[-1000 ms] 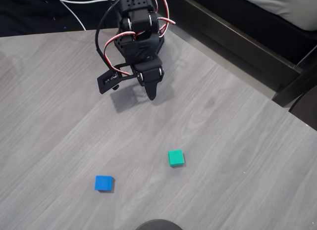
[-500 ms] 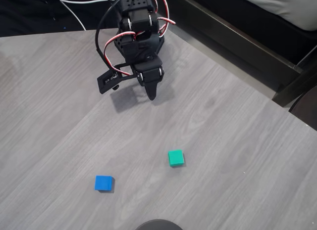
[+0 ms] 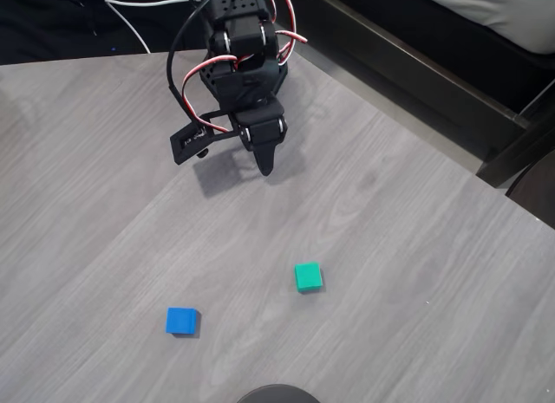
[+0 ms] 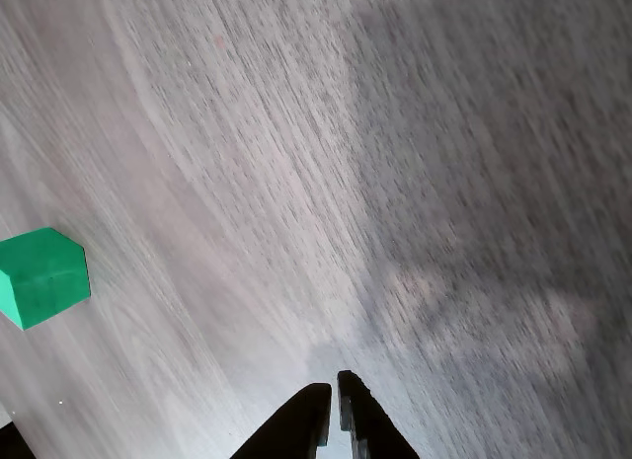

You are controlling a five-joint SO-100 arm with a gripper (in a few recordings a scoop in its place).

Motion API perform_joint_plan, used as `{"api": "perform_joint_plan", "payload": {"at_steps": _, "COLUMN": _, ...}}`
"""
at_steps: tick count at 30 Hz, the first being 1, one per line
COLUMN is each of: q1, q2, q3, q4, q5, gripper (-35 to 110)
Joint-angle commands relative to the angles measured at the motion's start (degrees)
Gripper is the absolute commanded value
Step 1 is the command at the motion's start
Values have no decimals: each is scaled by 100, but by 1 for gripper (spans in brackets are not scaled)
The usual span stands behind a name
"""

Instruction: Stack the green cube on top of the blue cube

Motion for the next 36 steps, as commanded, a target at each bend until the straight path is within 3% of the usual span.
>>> {"api": "perform_joint_plan", "payload": {"at_steps": 1, "q1": -123, "q2": 149, "q3": 9, "q4": 70, "q5": 9, "gripper": 0}}
{"api": "perform_joint_plan", "payload": {"at_steps": 7, "q1": -501, "q2": 149, "q3": -88, "q4": -149, "q5": -158, "gripper": 0}}
{"api": "perform_joint_plan", "payload": {"at_steps": 11, "q1": -519, "q2": -176, "q3": -1020, "q4": -431, "q5": -290, "gripper": 0}}
{"api": "perform_joint_plan", "payload": {"at_steps": 14, "q1": -545, "q2": -2188, "q3": -2821, "q4": -738, "q5": 26, "gripper": 0}}
{"api": "perform_joint_plan", "payload": {"at_steps": 18, "q1": -536, "q2": -5783, "q3": -6513, "q4": 62, "q5": 923, "gripper": 1}}
{"api": "perform_joint_plan", "payload": {"at_steps": 21, "q1": -677, "q2": -7726, "q3": -8517, "q4": 536, "q5": 1239, "gripper": 28}}
{"api": "perform_joint_plan", "payload": {"at_steps": 24, "q1": -791, "q2": -9088, "q3": -9510, "q4": 545, "q5": 1468, "gripper": 35}}
{"api": "perform_joint_plan", "payload": {"at_steps": 30, "q1": -896, "q2": -11250, "q3": -10898, "q4": 729, "q5": 1907, "gripper": 36}}
{"api": "perform_joint_plan", "payload": {"at_steps": 36, "q1": -940, "q2": -12111, "q3": -11303, "q4": 896, "q5": 1960, "gripper": 36}}
